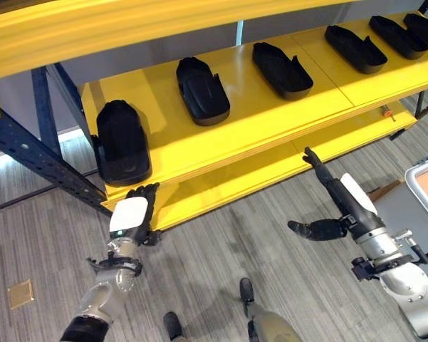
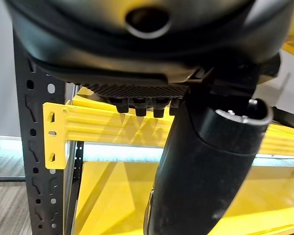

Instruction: Move parts from the plastic box to the shelf.

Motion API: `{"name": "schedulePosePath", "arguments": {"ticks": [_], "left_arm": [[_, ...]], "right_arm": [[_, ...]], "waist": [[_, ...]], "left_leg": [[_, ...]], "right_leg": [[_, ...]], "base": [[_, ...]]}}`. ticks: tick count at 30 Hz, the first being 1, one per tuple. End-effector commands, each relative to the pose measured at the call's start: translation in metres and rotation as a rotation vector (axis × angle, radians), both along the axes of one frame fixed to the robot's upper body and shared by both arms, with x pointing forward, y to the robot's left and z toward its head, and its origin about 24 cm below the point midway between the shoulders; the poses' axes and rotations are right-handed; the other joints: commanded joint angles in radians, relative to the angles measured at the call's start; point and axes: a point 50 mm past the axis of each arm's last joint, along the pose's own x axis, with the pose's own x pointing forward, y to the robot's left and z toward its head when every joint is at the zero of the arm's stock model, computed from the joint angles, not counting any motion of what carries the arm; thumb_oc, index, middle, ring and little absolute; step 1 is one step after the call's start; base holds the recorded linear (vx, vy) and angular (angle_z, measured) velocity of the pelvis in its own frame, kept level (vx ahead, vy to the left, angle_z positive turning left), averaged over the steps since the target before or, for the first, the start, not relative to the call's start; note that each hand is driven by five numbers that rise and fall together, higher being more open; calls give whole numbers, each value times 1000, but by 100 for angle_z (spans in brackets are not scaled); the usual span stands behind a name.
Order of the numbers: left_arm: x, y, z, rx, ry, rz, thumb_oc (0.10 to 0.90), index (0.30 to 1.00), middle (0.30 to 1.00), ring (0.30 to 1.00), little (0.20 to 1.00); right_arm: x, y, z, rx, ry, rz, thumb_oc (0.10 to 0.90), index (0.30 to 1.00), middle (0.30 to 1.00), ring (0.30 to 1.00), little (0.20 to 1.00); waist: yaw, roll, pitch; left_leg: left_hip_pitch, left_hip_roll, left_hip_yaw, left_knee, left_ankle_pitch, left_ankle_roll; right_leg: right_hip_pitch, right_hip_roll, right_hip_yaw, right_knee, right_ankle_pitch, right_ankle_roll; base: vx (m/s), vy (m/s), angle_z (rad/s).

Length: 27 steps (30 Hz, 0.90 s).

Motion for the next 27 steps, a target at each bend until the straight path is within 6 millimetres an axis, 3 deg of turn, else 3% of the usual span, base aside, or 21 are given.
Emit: {"name": "schedulePosePath", "arguments": {"ticks": [1, 11, 27], "left_arm": [[23, 16, 51, 63, -260, 40, 900, 1000, 1000, 1000, 1000], [21, 23, 66, 92, -318, 55, 900, 1000, 1000, 1000, 1000], [28, 27, 66, 106, -300, 73, 900, 1000, 1000, 1000, 1000]], "right_arm": [[3, 15, 48, 46, -278, 74, 900, 1000, 1000, 1000, 1000], [4, 15, 48, 39, -271, 77, 900, 1000, 1000, 1000, 1000], [5, 17, 49, 49, -270, 90, 900, 1000, 1000, 1000, 1000]], "waist": [[-13, -46, -13], [-10, -42, -13], [-15, -41, -7]], "left_leg": [[44, 16, -35, -4, 26, -12], [49, 13, -36, -4, 21, -10], [45, 12, -38, -4, 22, -10]], "right_leg": [[87, -38, -39, 12, -92, 46], [90, -41, -42, 14, -94, 46], [81, -41, -36, 18, -93, 45]], "base": [[0, 0, 0], [0, 0, 0], [0, 0, 0]]}}
